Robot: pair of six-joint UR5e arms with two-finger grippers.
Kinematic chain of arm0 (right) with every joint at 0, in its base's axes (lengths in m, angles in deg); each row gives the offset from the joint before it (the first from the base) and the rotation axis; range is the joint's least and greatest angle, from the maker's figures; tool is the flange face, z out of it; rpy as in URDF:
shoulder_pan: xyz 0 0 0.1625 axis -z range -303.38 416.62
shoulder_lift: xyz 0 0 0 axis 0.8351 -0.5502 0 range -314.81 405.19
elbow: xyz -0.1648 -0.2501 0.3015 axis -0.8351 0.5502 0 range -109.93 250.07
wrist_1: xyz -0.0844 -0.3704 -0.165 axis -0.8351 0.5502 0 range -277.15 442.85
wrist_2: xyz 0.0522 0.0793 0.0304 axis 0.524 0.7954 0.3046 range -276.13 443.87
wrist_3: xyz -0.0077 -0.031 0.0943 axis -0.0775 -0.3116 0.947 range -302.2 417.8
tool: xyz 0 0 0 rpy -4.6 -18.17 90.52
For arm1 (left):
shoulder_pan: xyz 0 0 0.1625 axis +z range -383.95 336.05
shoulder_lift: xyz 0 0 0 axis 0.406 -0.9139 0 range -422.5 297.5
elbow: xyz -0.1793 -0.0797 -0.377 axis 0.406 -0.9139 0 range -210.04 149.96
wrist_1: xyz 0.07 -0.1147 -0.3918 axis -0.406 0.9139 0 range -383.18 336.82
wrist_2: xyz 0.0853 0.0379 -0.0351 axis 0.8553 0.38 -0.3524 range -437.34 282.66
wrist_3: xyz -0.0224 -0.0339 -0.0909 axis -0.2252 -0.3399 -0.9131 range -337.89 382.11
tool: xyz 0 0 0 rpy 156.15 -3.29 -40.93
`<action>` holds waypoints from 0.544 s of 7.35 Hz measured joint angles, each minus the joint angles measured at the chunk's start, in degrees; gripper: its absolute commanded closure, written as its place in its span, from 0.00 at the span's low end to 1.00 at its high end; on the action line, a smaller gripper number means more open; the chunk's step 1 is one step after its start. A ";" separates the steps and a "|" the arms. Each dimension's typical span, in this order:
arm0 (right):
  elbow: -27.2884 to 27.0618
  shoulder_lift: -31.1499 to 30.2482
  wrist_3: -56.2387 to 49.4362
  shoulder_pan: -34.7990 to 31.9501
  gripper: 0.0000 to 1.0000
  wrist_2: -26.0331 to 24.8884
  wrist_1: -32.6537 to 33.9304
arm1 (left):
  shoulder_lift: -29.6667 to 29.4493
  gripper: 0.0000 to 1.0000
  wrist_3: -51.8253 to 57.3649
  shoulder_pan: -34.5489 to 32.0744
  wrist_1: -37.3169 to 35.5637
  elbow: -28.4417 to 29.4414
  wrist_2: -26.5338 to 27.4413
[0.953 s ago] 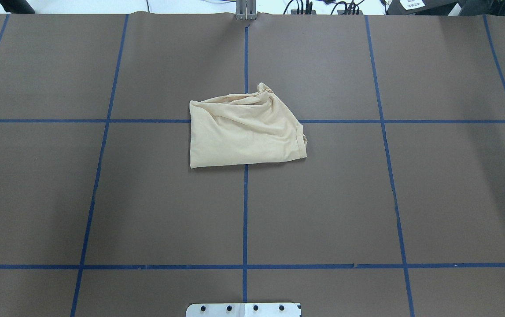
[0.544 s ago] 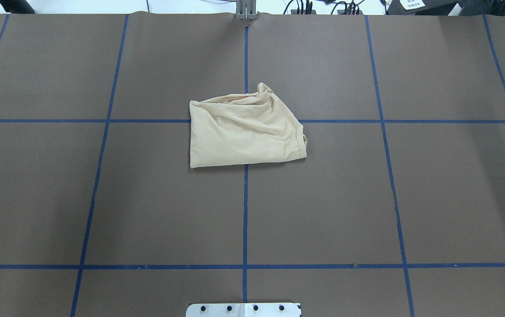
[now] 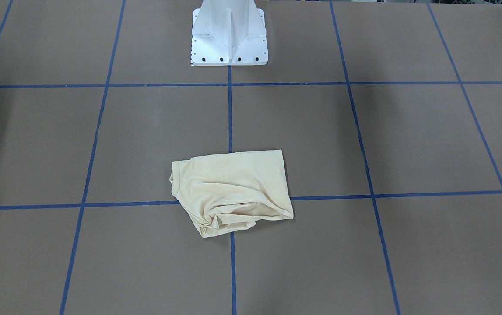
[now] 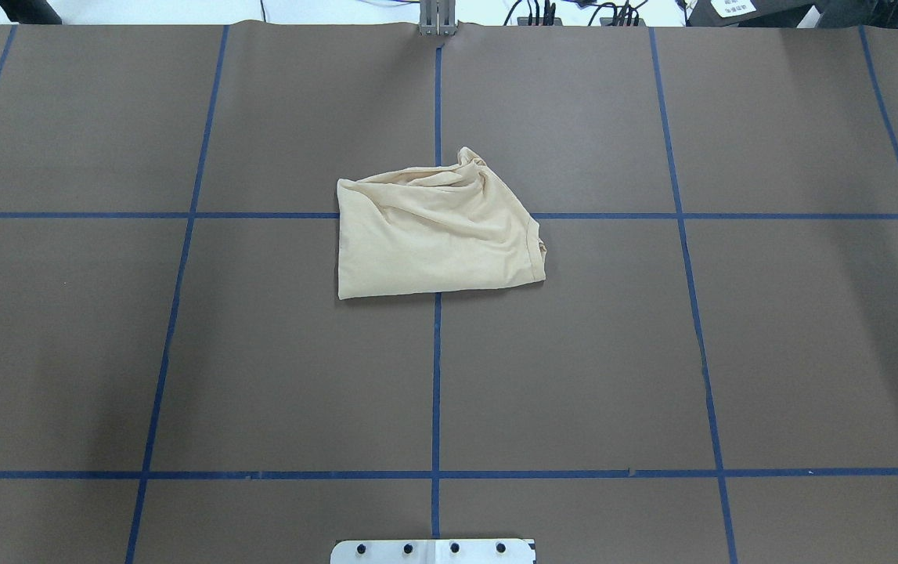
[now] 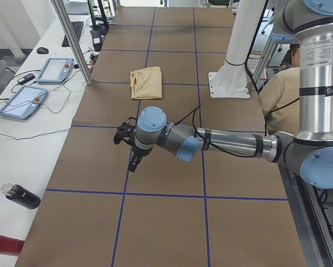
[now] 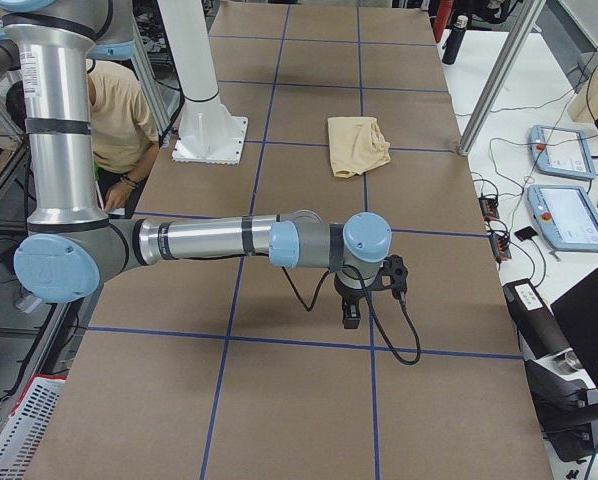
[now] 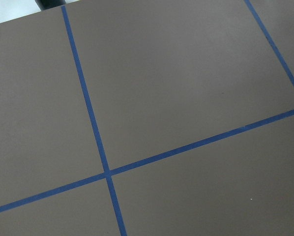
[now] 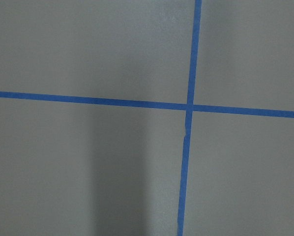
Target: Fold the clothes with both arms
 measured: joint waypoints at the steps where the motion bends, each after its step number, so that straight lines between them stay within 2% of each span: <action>1: -0.01 -0.02 0.02 0.00 0.00 0.02 0.00 | -0.18 0.00 -0.02 0.01 -0.22 0.33 -0.01; 4: 0.34 -0.04 -0.03 0.08 0.00 -0.03 0.00 | -1.48 0.00 0.02 -0.67 -5.98 0.13 3.39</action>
